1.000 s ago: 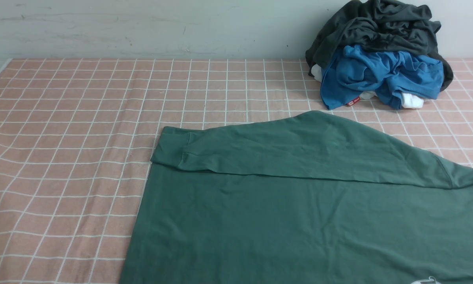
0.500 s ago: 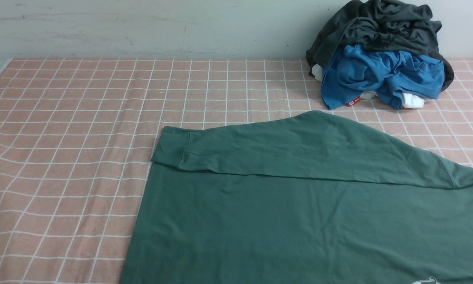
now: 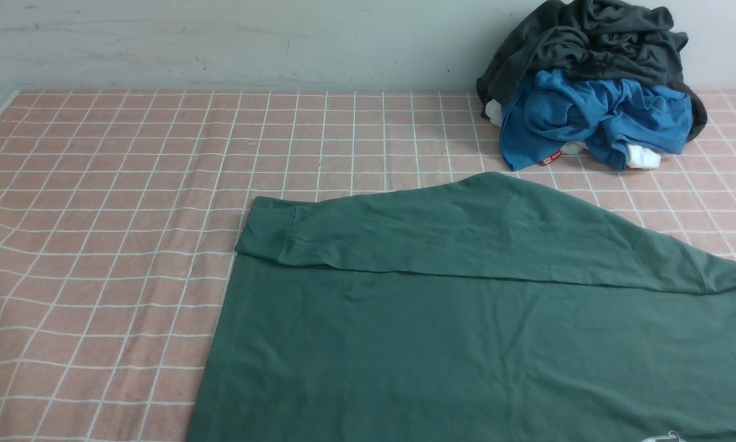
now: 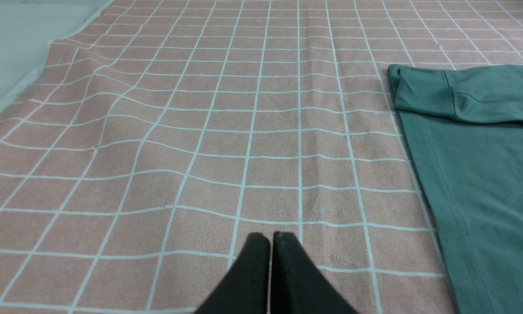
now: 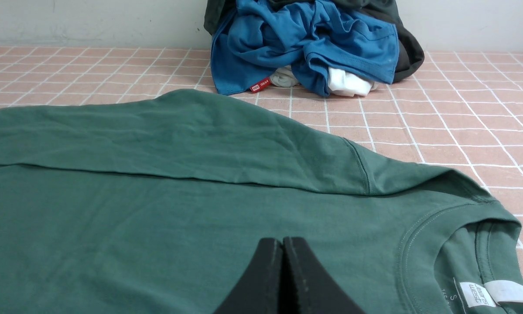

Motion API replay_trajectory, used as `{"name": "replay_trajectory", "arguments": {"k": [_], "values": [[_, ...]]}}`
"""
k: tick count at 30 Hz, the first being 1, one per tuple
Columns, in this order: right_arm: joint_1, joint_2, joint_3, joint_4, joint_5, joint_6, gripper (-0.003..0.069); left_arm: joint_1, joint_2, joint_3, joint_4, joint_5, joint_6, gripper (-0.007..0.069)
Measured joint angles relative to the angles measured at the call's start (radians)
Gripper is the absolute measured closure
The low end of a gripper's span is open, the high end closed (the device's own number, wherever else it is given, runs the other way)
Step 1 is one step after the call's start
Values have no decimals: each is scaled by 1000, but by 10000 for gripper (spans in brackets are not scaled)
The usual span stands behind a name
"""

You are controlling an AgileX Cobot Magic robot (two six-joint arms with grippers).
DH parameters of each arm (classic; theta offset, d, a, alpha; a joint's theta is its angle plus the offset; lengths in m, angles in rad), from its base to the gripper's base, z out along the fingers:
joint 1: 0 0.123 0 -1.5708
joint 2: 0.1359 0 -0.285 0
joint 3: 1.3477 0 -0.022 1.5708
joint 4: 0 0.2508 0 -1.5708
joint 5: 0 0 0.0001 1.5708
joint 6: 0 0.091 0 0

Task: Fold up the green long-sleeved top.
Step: Use the left arm to clamp the cuff closest to it

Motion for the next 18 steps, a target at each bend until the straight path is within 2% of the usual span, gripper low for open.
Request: {"name": "replay_trajectory", "arguments": {"k": [18], "values": [[0, 0, 0, 32, 0, 15, 673, 0, 0, 0, 0, 0, 0, 627]]}}
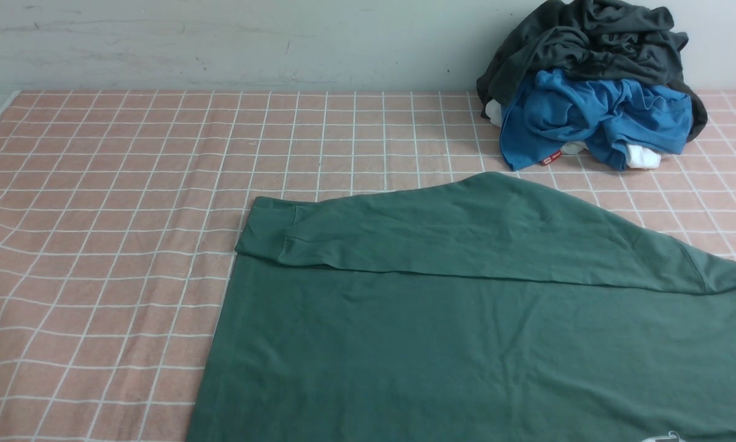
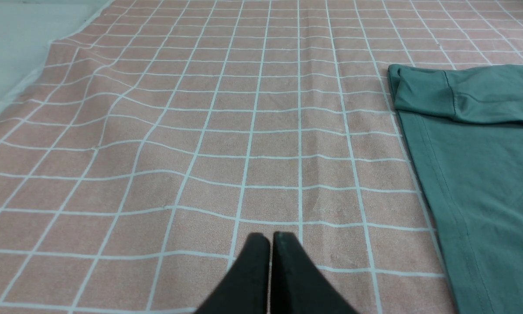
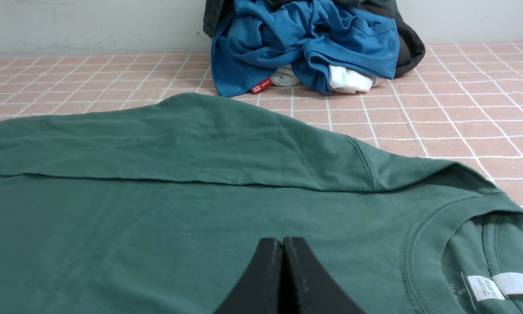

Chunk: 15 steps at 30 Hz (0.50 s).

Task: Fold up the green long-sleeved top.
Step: Use the left arm to clamp the cuff closest to it

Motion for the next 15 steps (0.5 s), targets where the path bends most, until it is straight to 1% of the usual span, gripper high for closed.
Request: {"name": "replay_trajectory", "arguments": {"k": [10, 15], "values": [[0, 0, 0, 6, 0, 0, 673, 0, 0, 0, 0, -5, 0, 627], [0, 0, 0, 35, 0, 8, 673, 0, 0, 3, 93, -5, 0, 627]]}}
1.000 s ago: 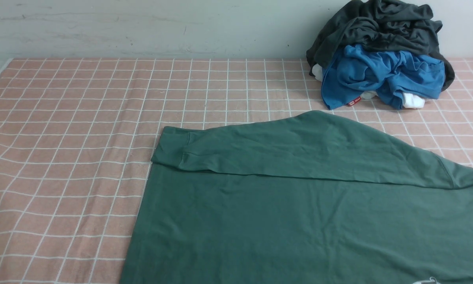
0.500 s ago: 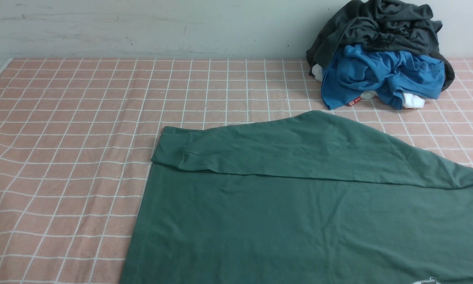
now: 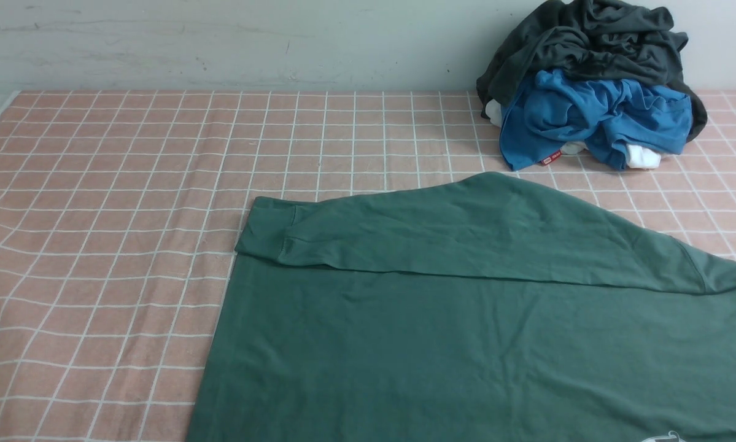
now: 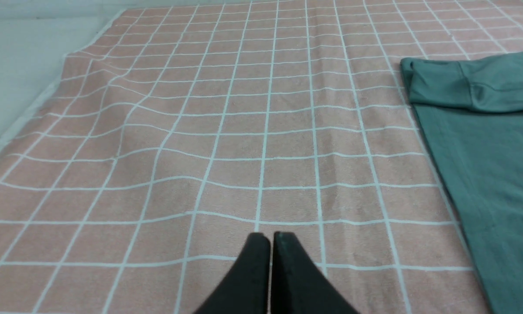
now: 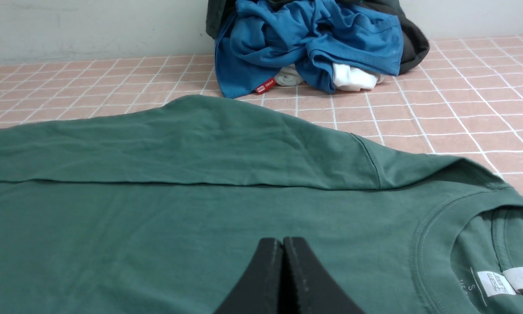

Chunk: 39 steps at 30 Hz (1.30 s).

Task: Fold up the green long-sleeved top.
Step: Use the left arm to clamp the cuff closest to it

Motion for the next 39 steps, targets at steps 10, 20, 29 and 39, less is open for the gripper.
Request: {"name": "replay_trajectory", "arguments": {"k": [10, 20, 29, 39], "values": [[0, 0, 0, 136, 2, 33, 673, 0, 0, 3, -182, -45, -232, 627], [0, 0, -1, 811, -6, 254, 673, 0, 0, 3, -778, -107, -613, 627], [0, 0, -10, 807, -29, 109, 673, 0, 0, -83, -754, -51, -315, 627], [0, 415, -505, 358, 255, -262, 673, -2, 575, -648, -432, 542, 324, 627]]}}
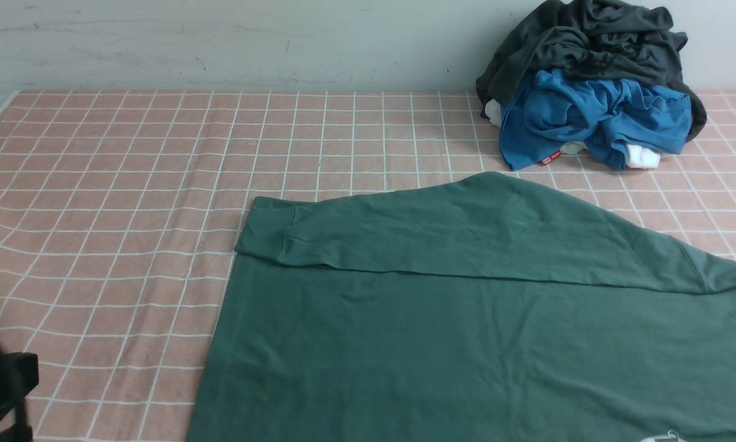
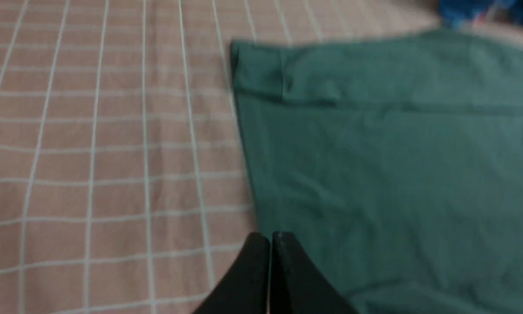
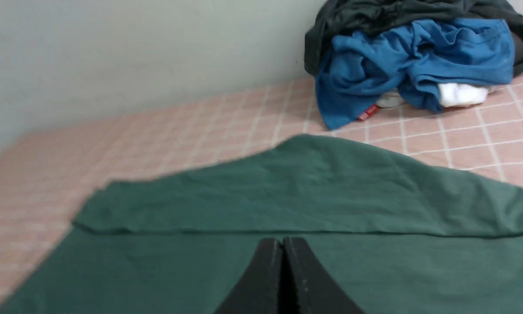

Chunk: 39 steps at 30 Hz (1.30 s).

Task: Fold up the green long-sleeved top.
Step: Use the left arm to clamp the cuff closest to it

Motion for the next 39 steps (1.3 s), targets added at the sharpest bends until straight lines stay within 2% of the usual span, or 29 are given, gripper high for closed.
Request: {"name": "replay_trajectory", "arguments": {"k": [3, 4, 5, 7, 8, 9, 10, 11, 13, 14, 17, 20, 25, 30, 33, 36, 37, 39], "values": [[4, 187, -196, -100, 201, -37, 673, -52, 195, -142, 89, 114, 19, 624], [4, 187, -196, -100, 201, -37, 673, -59, 206, -149, 93, 121, 19, 624], [17, 273, -263, -119, 313, -38, 673, -115, 276, -181, 113, 157, 20, 615], [55, 360, -323, -127, 440, -38, 673, -217, 360, -202, 126, 190, 23, 589], [65, 366, -328, -128, 464, -38, 673, -227, 376, -202, 128, 197, 23, 583], [105, 412, -332, -135, 551, -38, 673, -311, 439, -202, 139, 218, 23, 553], [105, 412, -332, -135, 551, -38, 673, -311, 447, -202, 140, 220, 23, 549], [136, 434, -326, -142, 596, -38, 673, -355, 487, -202, 150, 225, 23, 526], [198, 453, -288, -164, 624, -38, 673, -460, 596, -202, 180, 216, 23, 450], [201, 453, -281, -166, 624, -38, 673, -466, 603, -202, 182, 214, 23, 445], [229, 453, -237, -186, 635, -38, 673, -553, 736, -203, 201, 151, 23, 346], [229, 453, -223, -189, 635, -38, 673, -588, 857, -205, 204, 68, 23, 267], [229, 453, -223, -189, 635, -38, 673, -598, 1024, -210, 222, -59, 24, 227], [229, 453, -223, -189, 635, -38, 673, -598, 1113, -216, 229, -91, 24, 226], [229, 453, -223, -189, 620, -38, 673, -604, 1121, -223, 234, -89, 24, 254], [229, 453, -223, -189, 597, -38, 673, -623, 1121, -226, 239, -80, 24, 370], [229, 453, -223, -189, 596, -38, 673, -625, 1121, -226, 239, -78, 24, 370], [229, 453, -223, -189, 584, -38, 673, -649, 1125, -235, 239, -51, 24, 502]]}}
